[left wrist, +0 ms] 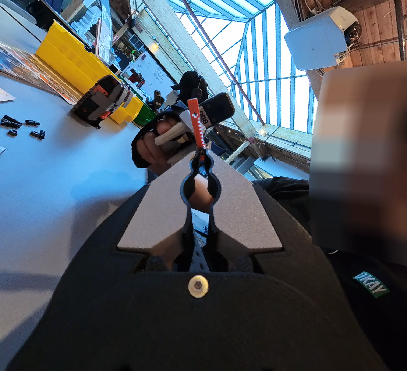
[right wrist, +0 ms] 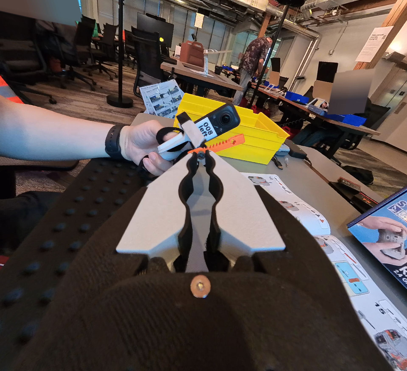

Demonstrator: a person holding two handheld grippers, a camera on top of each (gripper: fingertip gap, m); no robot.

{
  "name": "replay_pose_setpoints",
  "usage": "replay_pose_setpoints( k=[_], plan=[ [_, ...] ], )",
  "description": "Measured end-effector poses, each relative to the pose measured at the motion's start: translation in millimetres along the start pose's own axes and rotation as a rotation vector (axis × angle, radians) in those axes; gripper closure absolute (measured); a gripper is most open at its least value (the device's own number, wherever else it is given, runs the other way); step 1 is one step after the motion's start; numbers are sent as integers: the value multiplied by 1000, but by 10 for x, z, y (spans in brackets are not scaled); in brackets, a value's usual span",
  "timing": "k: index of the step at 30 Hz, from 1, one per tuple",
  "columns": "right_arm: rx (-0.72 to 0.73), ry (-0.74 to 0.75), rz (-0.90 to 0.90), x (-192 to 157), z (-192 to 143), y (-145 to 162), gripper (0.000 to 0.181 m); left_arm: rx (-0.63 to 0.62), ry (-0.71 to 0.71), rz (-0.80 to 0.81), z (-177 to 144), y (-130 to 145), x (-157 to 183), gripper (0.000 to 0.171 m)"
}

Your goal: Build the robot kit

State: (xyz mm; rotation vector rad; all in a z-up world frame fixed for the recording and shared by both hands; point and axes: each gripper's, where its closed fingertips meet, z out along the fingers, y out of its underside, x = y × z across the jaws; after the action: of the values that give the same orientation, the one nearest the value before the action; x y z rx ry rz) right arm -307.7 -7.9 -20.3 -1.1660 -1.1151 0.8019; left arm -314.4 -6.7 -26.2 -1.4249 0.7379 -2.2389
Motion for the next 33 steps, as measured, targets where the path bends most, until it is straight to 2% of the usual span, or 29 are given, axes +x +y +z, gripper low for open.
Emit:
replay_pose_setpoints(
  k=[16,33],
  plan=[
    [-115,-54,40,-52,-40,231,176,-63,-71,-53,-32,121,-181,171],
    [-84,-88,98,-78,-23,218,176,-73,-34,-90,-42,151,-160,171]
  ],
)
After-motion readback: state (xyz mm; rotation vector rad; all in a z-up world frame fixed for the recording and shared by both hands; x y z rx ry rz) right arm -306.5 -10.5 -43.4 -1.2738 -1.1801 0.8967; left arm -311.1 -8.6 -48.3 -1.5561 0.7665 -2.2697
